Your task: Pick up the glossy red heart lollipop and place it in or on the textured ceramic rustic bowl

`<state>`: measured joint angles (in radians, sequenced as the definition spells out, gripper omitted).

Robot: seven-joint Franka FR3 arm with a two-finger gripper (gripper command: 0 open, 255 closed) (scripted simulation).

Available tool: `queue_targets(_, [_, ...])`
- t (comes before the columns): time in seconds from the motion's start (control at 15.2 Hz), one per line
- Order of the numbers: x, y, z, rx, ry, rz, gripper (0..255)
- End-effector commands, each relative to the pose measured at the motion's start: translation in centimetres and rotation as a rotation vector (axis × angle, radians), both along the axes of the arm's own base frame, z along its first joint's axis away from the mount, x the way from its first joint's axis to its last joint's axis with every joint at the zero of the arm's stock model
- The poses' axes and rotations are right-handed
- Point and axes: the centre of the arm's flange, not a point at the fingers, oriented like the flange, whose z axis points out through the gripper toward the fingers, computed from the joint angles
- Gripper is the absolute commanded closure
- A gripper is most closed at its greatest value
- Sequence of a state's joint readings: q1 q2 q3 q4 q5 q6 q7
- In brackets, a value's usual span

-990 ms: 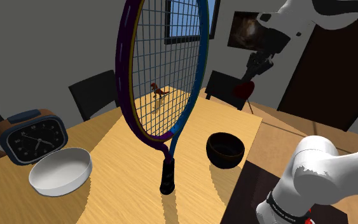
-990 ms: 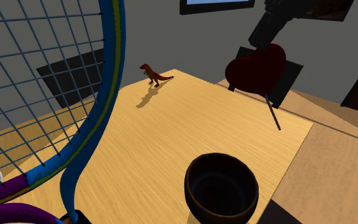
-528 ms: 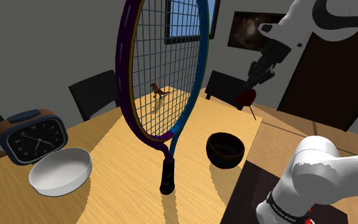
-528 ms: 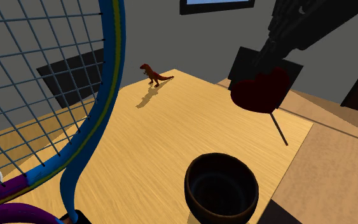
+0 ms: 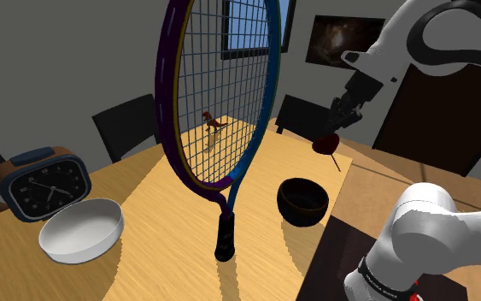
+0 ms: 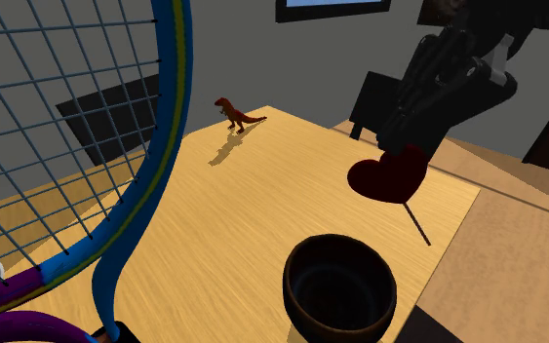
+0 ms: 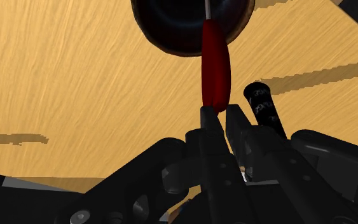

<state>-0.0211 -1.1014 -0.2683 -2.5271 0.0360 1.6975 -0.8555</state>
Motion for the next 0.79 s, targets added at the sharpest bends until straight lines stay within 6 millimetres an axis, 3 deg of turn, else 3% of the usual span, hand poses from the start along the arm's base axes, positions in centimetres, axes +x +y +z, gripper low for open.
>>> queue_targets(0.0, [-0.1, 0.1, -1.0, 0.000, 0.000, 0.000, 255])
queue_targets(0.73, [-0.1, 0.1, -6.8, 0.000, 0.000, 0.000, 255])
